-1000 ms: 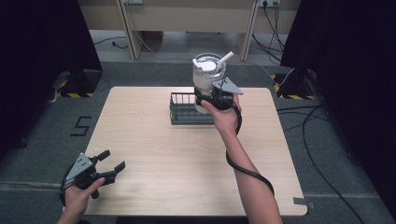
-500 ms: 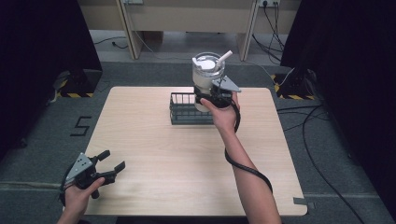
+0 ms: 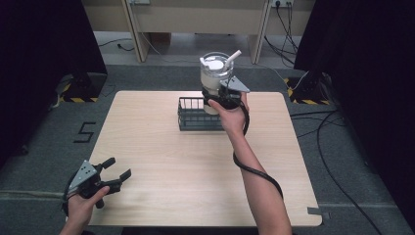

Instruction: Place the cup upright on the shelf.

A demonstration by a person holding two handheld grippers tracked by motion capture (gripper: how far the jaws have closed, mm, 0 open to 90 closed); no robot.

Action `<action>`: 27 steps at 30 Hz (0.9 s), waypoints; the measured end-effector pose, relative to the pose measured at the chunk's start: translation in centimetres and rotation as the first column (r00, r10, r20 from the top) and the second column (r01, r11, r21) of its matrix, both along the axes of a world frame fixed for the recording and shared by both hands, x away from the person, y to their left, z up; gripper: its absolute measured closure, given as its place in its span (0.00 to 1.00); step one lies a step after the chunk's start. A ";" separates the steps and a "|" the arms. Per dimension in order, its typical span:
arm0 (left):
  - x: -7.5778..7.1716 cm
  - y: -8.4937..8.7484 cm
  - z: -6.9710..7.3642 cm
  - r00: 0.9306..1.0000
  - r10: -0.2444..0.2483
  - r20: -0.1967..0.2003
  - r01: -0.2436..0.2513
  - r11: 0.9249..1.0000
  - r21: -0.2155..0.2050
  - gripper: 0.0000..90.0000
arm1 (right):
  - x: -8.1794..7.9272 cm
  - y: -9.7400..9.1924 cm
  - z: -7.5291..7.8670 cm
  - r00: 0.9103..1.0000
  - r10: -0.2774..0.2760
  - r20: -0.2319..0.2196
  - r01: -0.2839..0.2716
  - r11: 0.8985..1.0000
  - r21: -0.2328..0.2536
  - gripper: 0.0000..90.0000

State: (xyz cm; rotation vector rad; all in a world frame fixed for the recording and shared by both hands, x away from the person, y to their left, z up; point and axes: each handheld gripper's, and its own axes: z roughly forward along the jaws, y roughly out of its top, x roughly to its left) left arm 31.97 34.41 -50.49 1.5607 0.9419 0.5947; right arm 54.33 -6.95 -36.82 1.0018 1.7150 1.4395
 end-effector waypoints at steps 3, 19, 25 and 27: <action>0.0 0.0 0.0 1.000 0.000 0.000 0.000 1.000 0.000 0.16 | 0.2 0.1 0.0 1.000 0.000 -0.004 0.000 1.000 0.003 0.12; 0.0 0.0 0.0 1.000 -0.001 0.000 0.001 1.000 -0.002 0.16 | 1.6 0.8 -0.5 1.000 -0.008 -0.022 0.008 1.000 0.008 0.12; 0.0 0.0 0.0 1.000 -0.001 0.000 0.001 1.000 -0.002 0.16 | 1.9 1.0 -0.8 0.999 -0.012 -0.032 0.013 1.000 0.006 0.12; 0.0 0.0 0.0 1.000 -0.001 0.000 0.001 1.000 -0.003 0.16 | 2.1 1.0 -0.9 0.999 -0.014 -0.034 0.015 1.000 0.006 0.12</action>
